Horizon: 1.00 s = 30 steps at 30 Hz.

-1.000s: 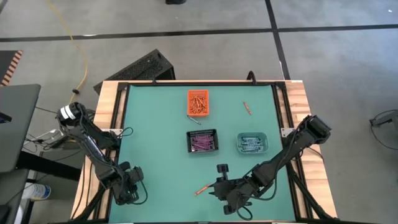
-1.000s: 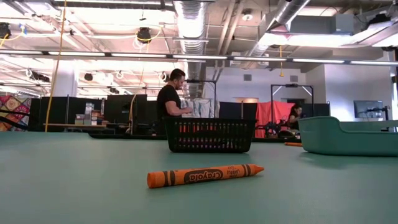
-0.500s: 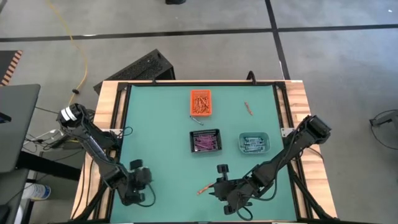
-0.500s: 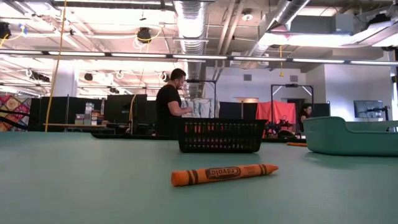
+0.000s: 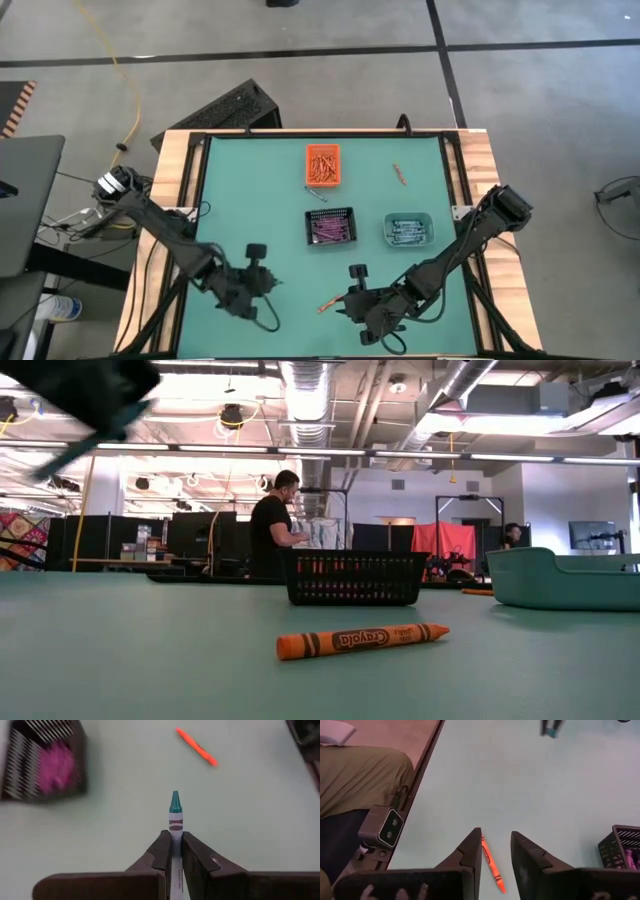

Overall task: Sort crayons
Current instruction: Put the blue crayon into the green bin

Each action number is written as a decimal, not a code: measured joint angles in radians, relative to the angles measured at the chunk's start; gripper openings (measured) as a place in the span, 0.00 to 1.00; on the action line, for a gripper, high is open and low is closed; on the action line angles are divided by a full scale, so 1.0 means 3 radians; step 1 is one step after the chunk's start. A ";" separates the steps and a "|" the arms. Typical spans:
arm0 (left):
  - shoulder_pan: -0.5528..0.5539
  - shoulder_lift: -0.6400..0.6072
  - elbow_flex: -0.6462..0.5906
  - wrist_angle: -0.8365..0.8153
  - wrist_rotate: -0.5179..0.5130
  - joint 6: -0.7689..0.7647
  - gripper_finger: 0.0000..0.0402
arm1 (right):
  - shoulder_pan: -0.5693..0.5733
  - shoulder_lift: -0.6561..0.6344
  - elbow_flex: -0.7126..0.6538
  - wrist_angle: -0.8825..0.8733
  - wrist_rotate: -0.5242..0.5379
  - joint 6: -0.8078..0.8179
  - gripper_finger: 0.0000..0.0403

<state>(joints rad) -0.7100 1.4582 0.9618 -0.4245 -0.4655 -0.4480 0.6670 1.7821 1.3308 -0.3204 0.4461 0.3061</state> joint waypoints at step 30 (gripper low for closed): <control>0.2739 0.0984 0.0591 0.2504 0.2918 0.1054 0.04 | 0.0430 -0.2076 -0.2185 0.0675 0.1675 -0.0330 0.24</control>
<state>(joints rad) 0.1118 1.7532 1.1391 0.3266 0.4099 -0.1318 0.7960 1.1592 0.6752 -0.1178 0.9487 0.2072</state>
